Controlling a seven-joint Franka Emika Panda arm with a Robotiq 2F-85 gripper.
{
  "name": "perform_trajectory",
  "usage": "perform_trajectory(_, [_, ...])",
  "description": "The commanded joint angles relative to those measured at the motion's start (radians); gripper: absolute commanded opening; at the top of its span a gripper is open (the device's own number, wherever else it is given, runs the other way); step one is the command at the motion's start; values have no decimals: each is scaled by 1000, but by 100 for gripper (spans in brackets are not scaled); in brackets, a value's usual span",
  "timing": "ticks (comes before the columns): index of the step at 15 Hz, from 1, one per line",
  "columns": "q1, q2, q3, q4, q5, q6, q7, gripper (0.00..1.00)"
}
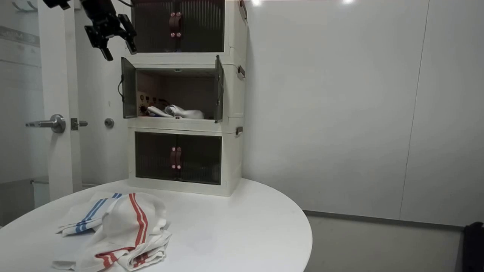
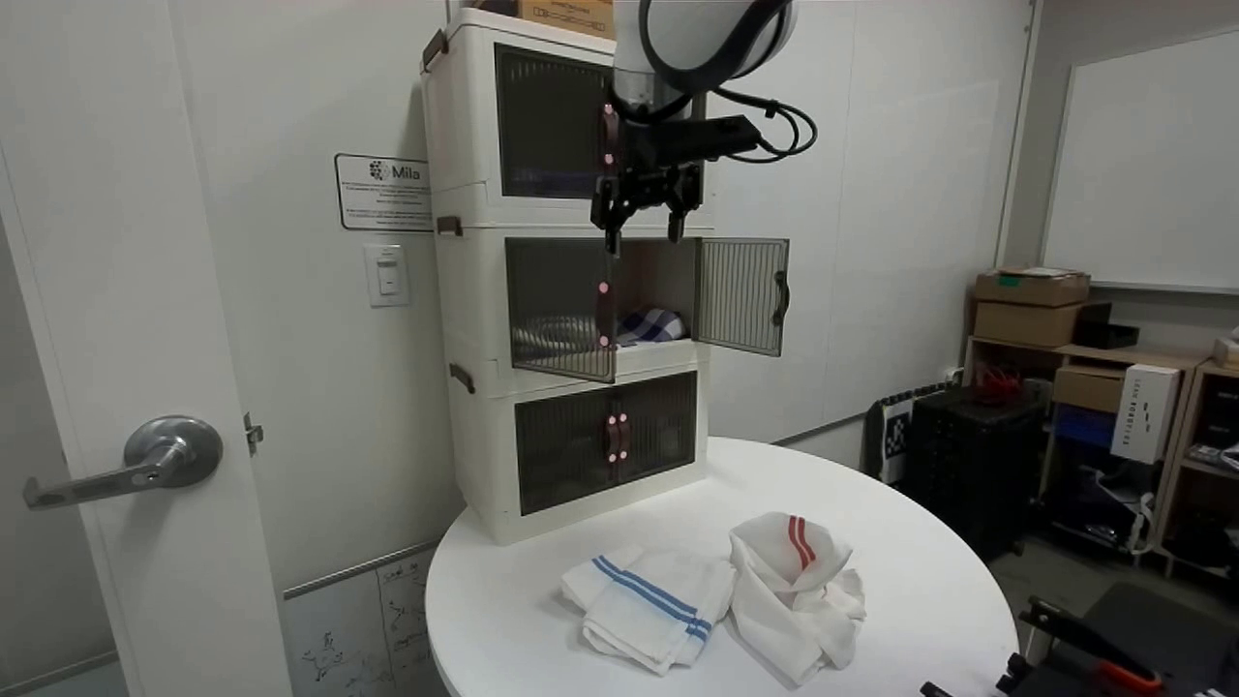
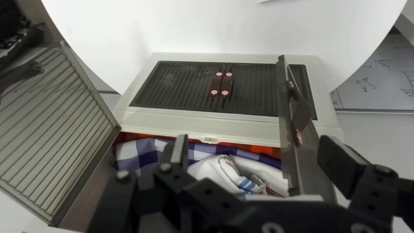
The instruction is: Open the left door on the middle cabinet
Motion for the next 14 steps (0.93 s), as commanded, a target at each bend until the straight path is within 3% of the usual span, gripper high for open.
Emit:
perform_trajectory(1, [-22, 7, -8, 28, 26, 17, -146, 100])
perform_trajectory(4, [-27, 29, -5, 47, 61, 42, -183, 100])
perform_trajectory(10, [-28, 74, -11, 124, 206, -14, -200, 100])
perform_trajectory(14, [-30, 88, -12, 137, 256, 9, -327, 100])
